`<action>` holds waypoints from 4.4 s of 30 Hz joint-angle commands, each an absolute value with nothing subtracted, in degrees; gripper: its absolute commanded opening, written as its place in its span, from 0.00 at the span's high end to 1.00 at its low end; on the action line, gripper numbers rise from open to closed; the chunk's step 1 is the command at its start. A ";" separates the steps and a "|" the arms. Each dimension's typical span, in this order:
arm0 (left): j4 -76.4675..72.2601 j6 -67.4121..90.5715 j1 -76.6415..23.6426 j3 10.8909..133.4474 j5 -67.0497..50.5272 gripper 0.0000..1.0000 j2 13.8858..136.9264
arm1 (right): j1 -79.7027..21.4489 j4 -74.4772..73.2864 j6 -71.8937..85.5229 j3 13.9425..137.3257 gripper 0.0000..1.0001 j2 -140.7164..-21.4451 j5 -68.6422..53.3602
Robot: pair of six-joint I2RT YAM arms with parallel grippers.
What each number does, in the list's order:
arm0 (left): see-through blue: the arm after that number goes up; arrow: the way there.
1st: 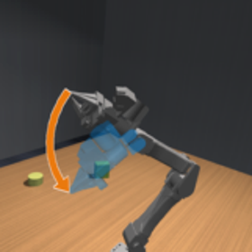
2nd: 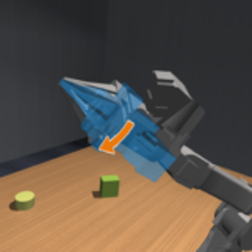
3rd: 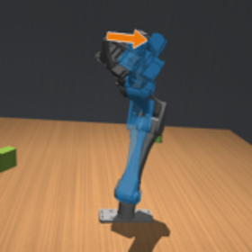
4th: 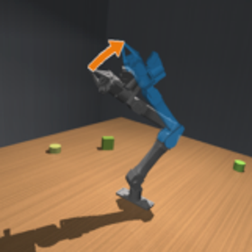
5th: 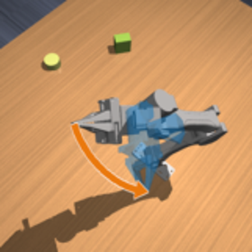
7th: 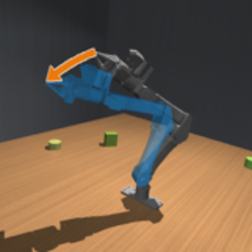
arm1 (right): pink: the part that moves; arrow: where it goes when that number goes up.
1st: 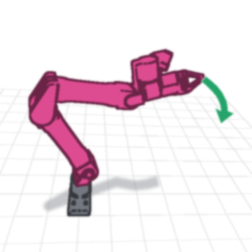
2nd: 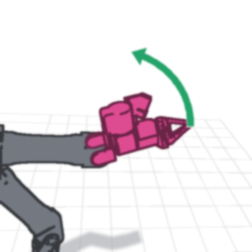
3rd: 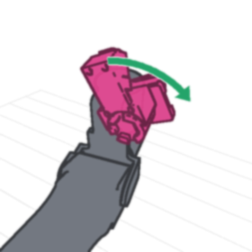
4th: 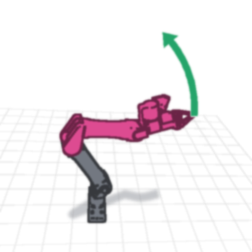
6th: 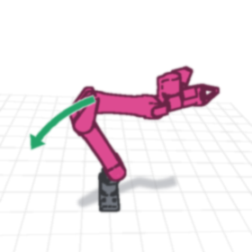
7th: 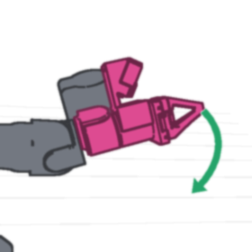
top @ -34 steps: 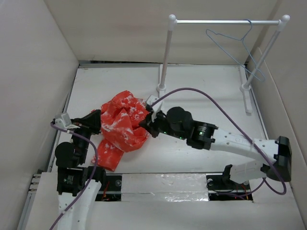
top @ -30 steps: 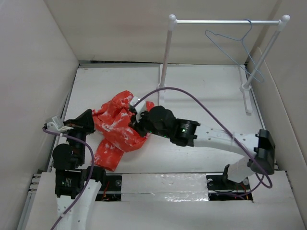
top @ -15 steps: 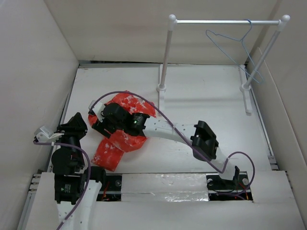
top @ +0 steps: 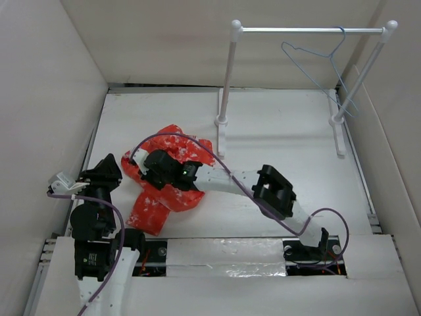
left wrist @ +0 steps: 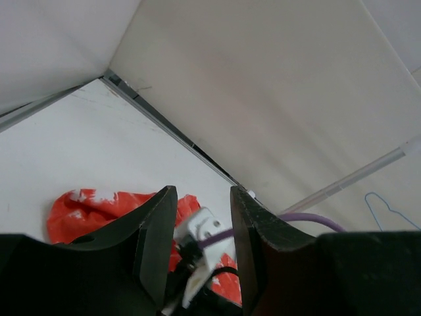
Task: Place the trousers on the hanger
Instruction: Flatten out the trousers at the center of the board.
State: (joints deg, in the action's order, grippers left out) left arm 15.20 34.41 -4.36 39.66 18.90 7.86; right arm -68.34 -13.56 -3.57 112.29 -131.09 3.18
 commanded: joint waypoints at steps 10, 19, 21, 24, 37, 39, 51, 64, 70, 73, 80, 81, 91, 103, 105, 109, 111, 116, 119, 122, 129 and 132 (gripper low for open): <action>5.89 29.44 -3.96 38.67 -3.48 0.51 17.04 | -64.35 -7.03 -2.38 62.35 1.00 -68.87 10.99; -2.27 33.48 -3.96 34.82 -17.63 0.48 26.18 | -52.13 -16.86 21.68 33.06 0.99 -18.39 36.25; -5.52 35.33 -3.96 33.41 -19.68 0.50 30.13 | -48.63 -22.48 27.13 32.52 1.00 -16.18 40.94; -8.86 36.47 -7.56 31.38 -18.19 0.53 33.83 | -44.58 -26.36 31.36 32.26 0.97 -19.58 46.30; -18.55 38.32 -19.66 31.62 -10.92 0.54 51.49 | -36.39 -23.91 24.37 35.75 0.43 -25.13 48.88; -15.93 37.36 -30.08 35.66 -0.31 0.53 56.32 | -36.39 -20.05 17.27 37.34 0.27 -27.67 44.76; -1.50 46.49 -40.17 27.17 35.24 0.34 41.43 | -44.56 -4.23 16.52 37.97 0.56 -55.44 24.96; -9.13 45.97 -24.35 20.04 20.39 0.19 47.18 | -32.53 6.59 18.11 35.42 0.09 -65.46 8.91; -13.71 44.65 -23.73 22.23 20.30 0.24 54.22 | -30.68 11.77 16.09 36.65 0.21 -72.50 0.81; -15.64 44.39 -23.73 23.02 20.65 0.30 56.77 | -30.67 12.65 16.00 38.14 0.39 -77.16 -2.89; -19.25 43.33 -21.88 26.36 20.39 0.84 65.38 | -30.06 14.78 18.19 35.77 1.00 -68.05 4.11; -19.25 43.33 -21.36 26.89 20.48 0.92 65.74 | -30.06 13.72 18.28 35.86 1.00 -63.85 5.52; -11.97 42.45 -23.90 31.63 21.18 1.00 45.10 | -30.58 -5.61 18.36 37.09 1.00 -36.23 21.34; -18.86 43.85 -23.91 28.93 12.22 1.00 42.80 | -30.59 -21.28 24.86 38.76 1.00 -26.17 43.76; -21.52 43.68 -23.91 25.50 10.56 1.00 44.20 | -30.59 -16.89 25.83 36.83 1.00 -30.30 49.02; -29.60 43.42 -26.97 20.93 4.13 0.82 49.65 | -28.66 -19.05 33.01 38.92 1.00 -43.56 56.50; -31.54 43.07 -34.34 19.16 9.21 0.69 52.46 | -26.73 -20.13 33.14 40.34 1.00 -44.91 58.27; -31.91 40.26 -48.49 26.62 18.45 0.48 61.69 | -24.79 -12.59 23.06 38.86 0.73 -40.52 50.83; -27.88 38.24 -55.44 32.67 23.61 0.36 63.89 | -24.79 -12.04 18.82 39.37 0.39 -38.94 41.10; -21.99 38.41 -57.30 35.06 29.15 0.34 60.32 | -26.10 -12.31 15.91 41.12 0.34 -40.16 32.03; -4.85 53.68 -47.13 26.65 39.99 0.47 37.82 | -39.89 -5.90 12.22 42.18 1.00 -42.18 26.29; -0.36 59.32 -39.76 20.76 36.83 0.51 27.18 | -47.79 -4.05 9.59 43.59 1.00 -46.57 24.17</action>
State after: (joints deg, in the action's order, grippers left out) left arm -8.99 51.86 -44.45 25.39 35.20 33.19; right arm -42.81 -10.15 13.39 39.99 -43.97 28.23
